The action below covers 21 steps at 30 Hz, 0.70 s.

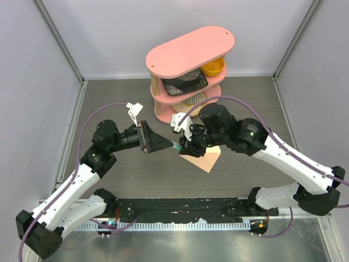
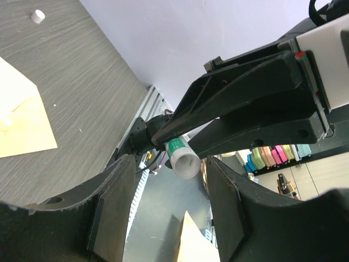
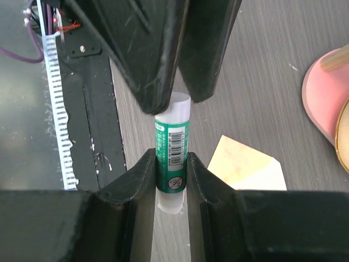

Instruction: Place the letter into the envelope and seal it

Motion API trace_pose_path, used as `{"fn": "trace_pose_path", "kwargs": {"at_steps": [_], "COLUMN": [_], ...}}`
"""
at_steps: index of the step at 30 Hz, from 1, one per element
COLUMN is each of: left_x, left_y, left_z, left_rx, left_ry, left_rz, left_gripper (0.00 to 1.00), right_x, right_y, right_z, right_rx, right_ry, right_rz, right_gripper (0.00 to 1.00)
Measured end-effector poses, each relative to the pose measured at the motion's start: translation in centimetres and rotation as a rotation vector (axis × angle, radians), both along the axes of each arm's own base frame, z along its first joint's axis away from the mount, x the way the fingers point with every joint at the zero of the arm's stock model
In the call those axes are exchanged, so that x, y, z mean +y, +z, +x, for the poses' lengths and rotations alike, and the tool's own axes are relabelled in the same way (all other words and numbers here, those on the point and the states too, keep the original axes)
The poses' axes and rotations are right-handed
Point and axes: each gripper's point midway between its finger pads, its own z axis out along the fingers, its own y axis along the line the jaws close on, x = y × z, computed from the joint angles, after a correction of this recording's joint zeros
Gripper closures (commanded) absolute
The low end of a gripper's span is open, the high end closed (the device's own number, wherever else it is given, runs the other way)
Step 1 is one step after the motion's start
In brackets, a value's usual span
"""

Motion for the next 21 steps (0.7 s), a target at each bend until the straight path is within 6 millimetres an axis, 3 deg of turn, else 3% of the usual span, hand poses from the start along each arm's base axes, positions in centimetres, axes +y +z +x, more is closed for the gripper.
{"fn": "trace_pose_path", "kwargs": {"at_steps": [8, 19, 21], "left_x": [-0.6, -1.8, -2.1], "left_y": [-0.2, -1.1, -1.7], "left_z": [-0.2, -1.3, -1.5], "left_rx": [-0.039, -0.130, -0.132], "left_ry": [-0.002, -0.054, -0.074], "left_rz": [-0.017, 0.017, 0.035], "left_gripper": [0.55, 0.77, 0.76], "right_x": [1.1, 0.5, 0.1], "right_y": [0.5, -0.6, -1.0], "right_z": [0.7, 0.5, 0.4], "right_rx": [-0.009, -0.014, -0.015], "right_ry": [-0.025, -0.005, 0.006], "right_rz": [0.054, 0.005, -0.020], "right_gripper": [0.99, 0.99, 0.99]}}
